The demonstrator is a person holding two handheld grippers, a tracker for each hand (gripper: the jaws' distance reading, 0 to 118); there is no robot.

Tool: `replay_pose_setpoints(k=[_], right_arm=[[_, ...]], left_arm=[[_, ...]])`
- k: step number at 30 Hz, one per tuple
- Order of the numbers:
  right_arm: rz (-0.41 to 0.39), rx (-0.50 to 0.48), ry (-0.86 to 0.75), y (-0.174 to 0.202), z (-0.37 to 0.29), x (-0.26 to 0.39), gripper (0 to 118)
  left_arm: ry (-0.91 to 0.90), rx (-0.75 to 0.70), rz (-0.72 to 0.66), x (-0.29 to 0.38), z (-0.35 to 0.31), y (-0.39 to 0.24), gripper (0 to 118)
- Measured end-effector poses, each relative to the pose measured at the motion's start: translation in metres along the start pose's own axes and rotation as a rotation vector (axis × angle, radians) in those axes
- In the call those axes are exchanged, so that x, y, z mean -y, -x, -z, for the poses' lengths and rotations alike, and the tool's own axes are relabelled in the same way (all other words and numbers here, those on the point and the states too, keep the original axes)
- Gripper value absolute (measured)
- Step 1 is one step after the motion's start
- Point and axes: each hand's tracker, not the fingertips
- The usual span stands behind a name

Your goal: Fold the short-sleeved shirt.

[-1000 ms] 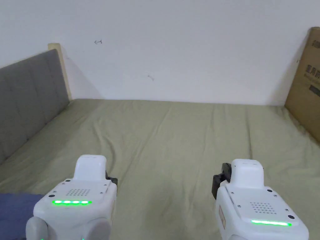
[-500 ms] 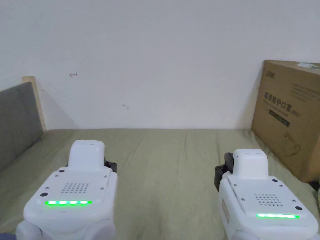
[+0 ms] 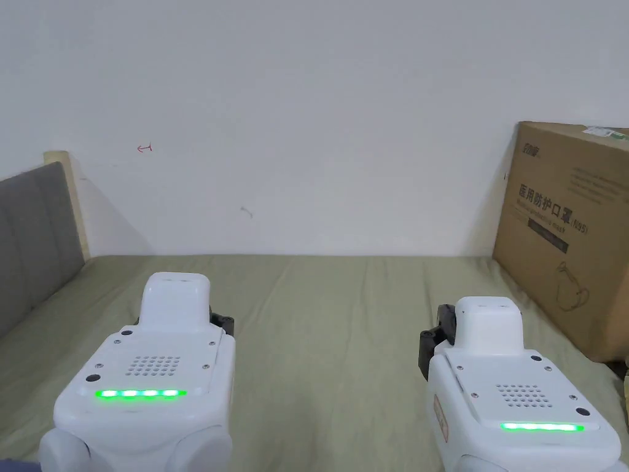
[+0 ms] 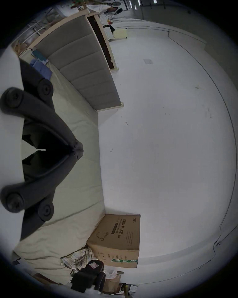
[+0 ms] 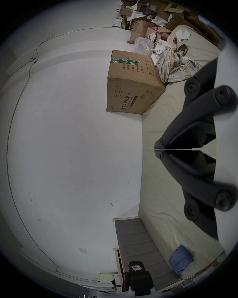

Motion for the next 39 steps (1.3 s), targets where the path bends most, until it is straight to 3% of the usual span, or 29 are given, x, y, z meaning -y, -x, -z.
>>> replay_pose_setpoints(k=[5,8,9,10,11,12,13,18,39], right_arm=[[0.014,0.003,-0.032,-0.001,0.007,-0.019,1],[0.008,0.0,-0.044,-0.003,0.011,-0.028,10],[0.012,-0.004,-0.05,-0.004,0.011,-0.029,21],[0.014,-0.004,-0.051,-0.004,0.012,-0.03,35],[0.014,-0.002,-0.049,-0.004,0.013,-0.03,51],[0.014,-0.003,-0.042,-0.004,0.014,-0.03,73],[0.016,-0.005,-0.037,-0.004,0.014,-0.029,76],[0.014,-0.008,-0.03,-0.005,0.016,-0.023,85],[-0.008,-0.036,-0.042,0.003,0.019,-0.018,91]], left_arm=[[-0.025,0.001,0.017,-0.02,0.007,-0.003,0],[-0.025,0.008,0.02,-0.03,0.012,-0.005,0],[-0.021,0.009,0.013,-0.032,0.014,-0.005,7],[-0.011,0.018,0.006,-0.033,0.015,-0.005,25],[0.003,0.029,-0.001,-0.033,0.017,-0.005,56],[0.019,0.036,-0.006,-0.032,0.019,-0.005,100],[0.027,0.042,-0.01,-0.03,0.019,-0.005,116],[-0.009,0.048,0.0,-0.024,0.011,-0.009,118],[-0.031,0.111,-0.045,-0.02,0.004,0.003,118]])
